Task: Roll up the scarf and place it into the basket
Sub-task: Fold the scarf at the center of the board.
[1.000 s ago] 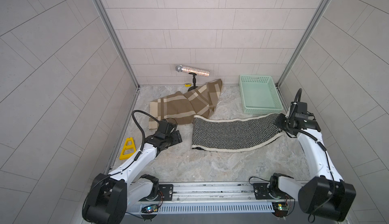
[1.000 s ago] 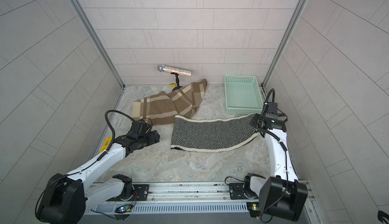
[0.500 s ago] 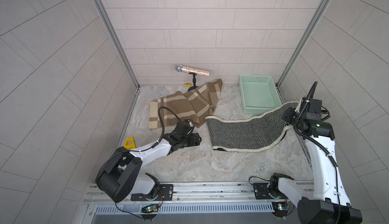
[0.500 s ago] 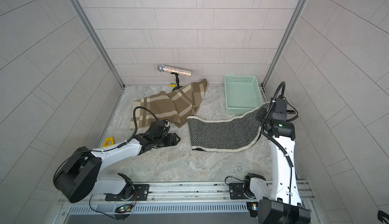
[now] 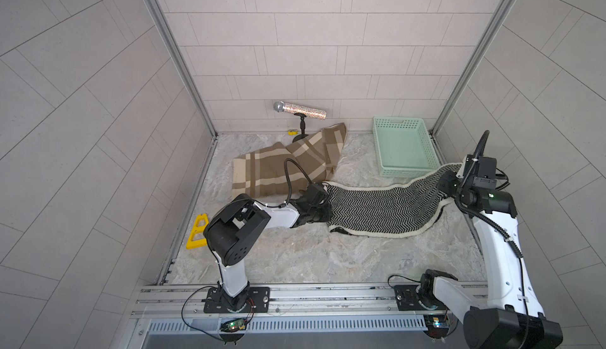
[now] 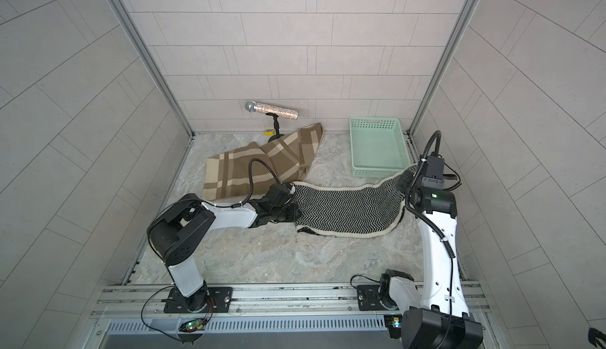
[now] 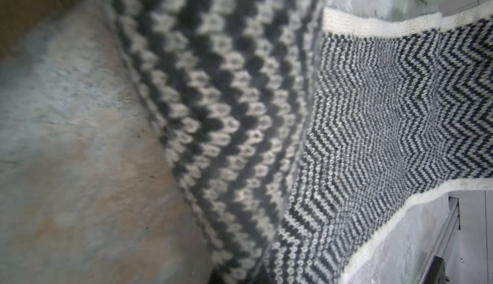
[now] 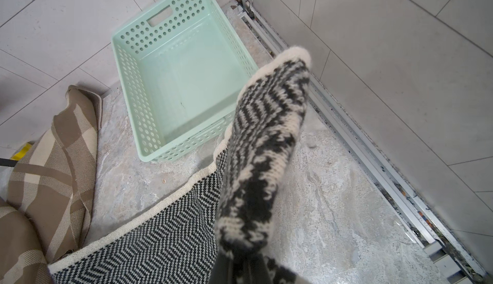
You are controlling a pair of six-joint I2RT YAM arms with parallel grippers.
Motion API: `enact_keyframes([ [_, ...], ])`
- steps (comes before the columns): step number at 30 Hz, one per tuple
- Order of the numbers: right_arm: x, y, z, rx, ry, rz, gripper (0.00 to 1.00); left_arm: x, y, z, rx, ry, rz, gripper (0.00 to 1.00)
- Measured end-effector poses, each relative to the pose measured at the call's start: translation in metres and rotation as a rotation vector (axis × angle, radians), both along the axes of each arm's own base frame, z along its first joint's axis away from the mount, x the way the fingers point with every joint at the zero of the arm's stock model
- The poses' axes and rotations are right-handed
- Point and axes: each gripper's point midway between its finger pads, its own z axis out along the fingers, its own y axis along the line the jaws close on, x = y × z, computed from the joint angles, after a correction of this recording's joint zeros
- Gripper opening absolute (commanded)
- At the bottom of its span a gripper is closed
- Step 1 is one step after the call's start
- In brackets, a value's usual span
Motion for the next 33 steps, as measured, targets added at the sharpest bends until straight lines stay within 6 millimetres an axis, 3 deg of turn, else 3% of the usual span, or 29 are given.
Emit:
enact_keyframes([
  [4, 0.001, 0.0, -0.008, 0.005, 0.017, 0.003, 0.0, 0.004, 0.013, 0.026, 0.094, -0.042, -0.003, 0.0],
  [9, 0.003, 0.01, -0.028, -0.009, 0.075, 0.055, 0.0, 0.012, 0.057, 0.109, 0.297, -0.176, 0.038, 0.0],
  [12, 0.002, 0.023, -0.048, -0.018, 0.12, 0.103, 0.0, 0.01, 0.085, 0.138, 0.424, -0.22, 0.067, 0.0],
  [14, -0.001, 0.027, -0.062, -0.015, 0.147, 0.115, 0.0, 0.007, 0.099, 0.132, 0.505, -0.204, 0.067, 0.1],
  [15, -0.003, 0.027, -0.068, -0.014, 0.16, 0.113, 0.0, 0.005, 0.102, 0.124, 0.535, -0.181, 0.056, 0.21],
  [16, -0.005, 0.026, -0.072, -0.016, 0.171, 0.109, 0.0, 0.003, 0.103, 0.111, 0.569, -0.149, 0.035, 0.41],
  [17, -0.007, 0.025, -0.074, -0.02, 0.179, 0.104, 0.0, 0.001, 0.101, 0.095, 0.592, -0.111, 0.012, 0.54],
  [21, -0.01, 0.015, -0.068, -0.068, 0.18, 0.066, 0.0, -0.014, 0.078, 0.031, 0.622, 0.045, -0.105, 0.62],
  [23, -0.014, 0.006, -0.059, -0.107, 0.171, 0.03, 0.0, -0.023, 0.06, 0.015, 0.594, 0.091, -0.16, 0.98],
  [25, -0.019, -0.004, -0.048, -0.141, 0.153, -0.013, 0.0, -0.028, 0.041, 0.016, 0.542, 0.096, -0.199, 1.0],
  [29, -0.028, -0.019, -0.038, -0.187, 0.14, -0.08, 0.0, -0.026, 0.014, 0.046, 0.422, 0.032, -0.222, 1.0],
  [33, -0.031, -0.023, -0.046, -0.198, 0.171, -0.091, 0.0, -0.028, 0.027, 0.075, 0.381, -0.046, -0.177, 1.0],
])
